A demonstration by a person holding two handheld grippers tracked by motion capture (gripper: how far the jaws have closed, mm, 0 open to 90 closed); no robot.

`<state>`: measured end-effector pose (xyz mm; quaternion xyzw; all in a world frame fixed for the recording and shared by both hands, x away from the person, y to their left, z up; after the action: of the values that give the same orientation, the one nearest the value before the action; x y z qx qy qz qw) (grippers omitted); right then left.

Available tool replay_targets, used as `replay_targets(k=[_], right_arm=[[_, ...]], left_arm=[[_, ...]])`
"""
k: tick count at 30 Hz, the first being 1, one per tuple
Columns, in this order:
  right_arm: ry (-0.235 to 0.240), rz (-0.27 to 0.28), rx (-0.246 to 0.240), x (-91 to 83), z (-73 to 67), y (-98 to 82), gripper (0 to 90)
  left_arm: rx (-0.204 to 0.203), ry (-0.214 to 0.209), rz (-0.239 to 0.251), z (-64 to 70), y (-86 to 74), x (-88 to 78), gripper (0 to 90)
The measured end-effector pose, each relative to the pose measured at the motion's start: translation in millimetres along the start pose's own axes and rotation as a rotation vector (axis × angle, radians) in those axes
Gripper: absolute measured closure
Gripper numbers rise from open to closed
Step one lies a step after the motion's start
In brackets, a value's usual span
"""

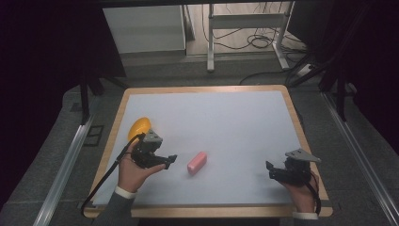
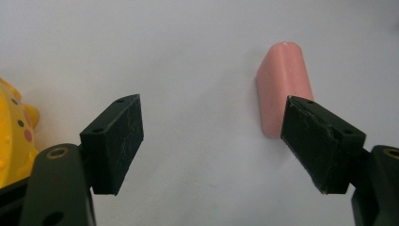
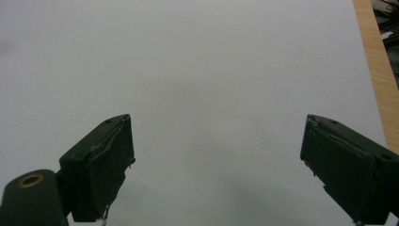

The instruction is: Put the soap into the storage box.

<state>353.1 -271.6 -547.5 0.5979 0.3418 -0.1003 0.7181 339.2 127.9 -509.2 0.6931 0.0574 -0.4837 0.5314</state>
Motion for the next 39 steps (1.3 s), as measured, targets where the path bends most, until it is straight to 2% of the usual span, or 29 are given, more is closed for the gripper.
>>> replay_targets(k=[7,11,17,26,30,36,39], right_arm=[[-0.005,-0.004,0.0,1.7,0.9,-1.3,9.7],[0.002,0.0,0.001,0.8,0.3,-0.7,9.7],[0.0,-0.003,-0.009,1.7,-0.4,-1.0,9.7],[-0.005,-0.013,-0.007,3.2,0.2,-2.6,9.7],[0.0,-0.019,-0.011,4.0,-1.7,-2.8,9.7],[-0.002,-0.02,-0.014,4.5,-2.9,-2.7,9.7],[0.001,-0.015,-0.013,3.3,-2.5,-1.9,9.7]], left_arm=[[0.018,-0.033,-0.015,12.7,7.1,13.6,21.8],[0.037,-0.018,-0.024,16.6,10.1,19.3,21.2],[0.043,-0.044,-0.025,25.6,18.2,27.7,21.3],[0.051,-0.055,-0.02,34.2,27.0,36.7,21.4],[0.042,-0.06,-0.036,35.6,25.2,44.7,21.4],[0.032,-0.096,-0.033,44.3,24.3,55.7,22.2],[0.037,-0.095,-0.051,46.8,22.5,60.8,22.3]])
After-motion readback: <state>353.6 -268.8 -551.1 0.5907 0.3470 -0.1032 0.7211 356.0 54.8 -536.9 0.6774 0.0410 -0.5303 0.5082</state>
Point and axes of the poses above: each handheld gripper's, and its own axes: x roughly forward along the jaws, y roughly out of its top, z roughly to its right, the point moved 8 cm from there along x, roughly forward along the jaws, and after that the axes turned 1 degree about y, right-handed, at the moved point
